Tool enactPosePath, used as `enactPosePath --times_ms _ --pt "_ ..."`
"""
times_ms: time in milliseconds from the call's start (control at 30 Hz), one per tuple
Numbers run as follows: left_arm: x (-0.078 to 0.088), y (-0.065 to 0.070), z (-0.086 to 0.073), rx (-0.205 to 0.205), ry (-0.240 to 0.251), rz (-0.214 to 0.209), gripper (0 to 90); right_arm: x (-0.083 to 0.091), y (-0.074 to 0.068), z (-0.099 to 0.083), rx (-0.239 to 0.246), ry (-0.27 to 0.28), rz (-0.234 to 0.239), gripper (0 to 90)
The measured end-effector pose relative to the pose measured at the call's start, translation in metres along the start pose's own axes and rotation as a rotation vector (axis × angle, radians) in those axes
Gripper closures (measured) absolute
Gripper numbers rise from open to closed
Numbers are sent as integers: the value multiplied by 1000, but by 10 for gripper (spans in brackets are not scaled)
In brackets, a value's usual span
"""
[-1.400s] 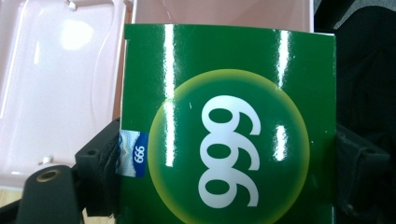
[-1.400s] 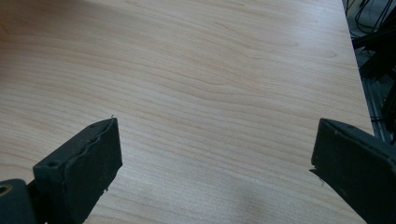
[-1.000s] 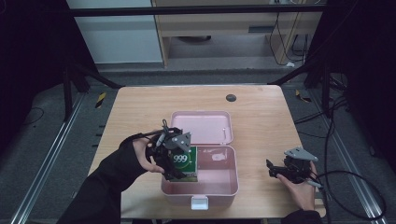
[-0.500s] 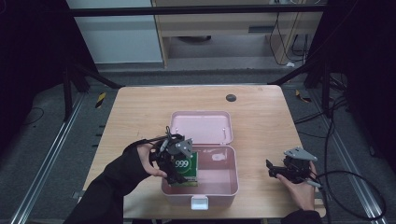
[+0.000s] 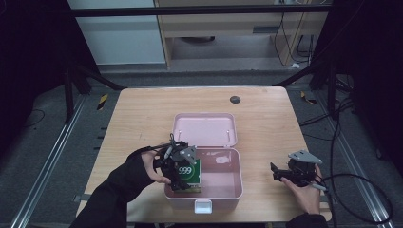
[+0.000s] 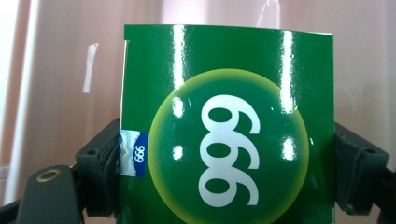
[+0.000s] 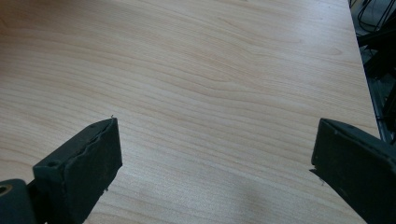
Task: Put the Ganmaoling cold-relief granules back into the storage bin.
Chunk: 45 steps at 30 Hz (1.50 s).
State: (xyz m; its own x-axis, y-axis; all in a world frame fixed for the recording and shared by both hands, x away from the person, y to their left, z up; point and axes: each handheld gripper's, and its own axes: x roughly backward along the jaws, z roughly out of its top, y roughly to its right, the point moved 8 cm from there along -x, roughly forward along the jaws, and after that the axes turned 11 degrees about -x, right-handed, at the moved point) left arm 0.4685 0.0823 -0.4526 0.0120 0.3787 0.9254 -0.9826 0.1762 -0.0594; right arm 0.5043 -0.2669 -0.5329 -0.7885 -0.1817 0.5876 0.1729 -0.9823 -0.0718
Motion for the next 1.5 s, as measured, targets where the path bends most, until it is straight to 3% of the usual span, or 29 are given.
enactPosePath --times_ms 467,1100,1500 --pt "-11 0 -6 -9 -28 22 145 -1 0 0 9 0 2 19" --pt "-18 0 -10 -1 -39 15 134 -1 -1 -1 9 -9 9 8" --pt "-6 -2 -7 6 13 34 125 -1 -1 0 10 -10 7 6"
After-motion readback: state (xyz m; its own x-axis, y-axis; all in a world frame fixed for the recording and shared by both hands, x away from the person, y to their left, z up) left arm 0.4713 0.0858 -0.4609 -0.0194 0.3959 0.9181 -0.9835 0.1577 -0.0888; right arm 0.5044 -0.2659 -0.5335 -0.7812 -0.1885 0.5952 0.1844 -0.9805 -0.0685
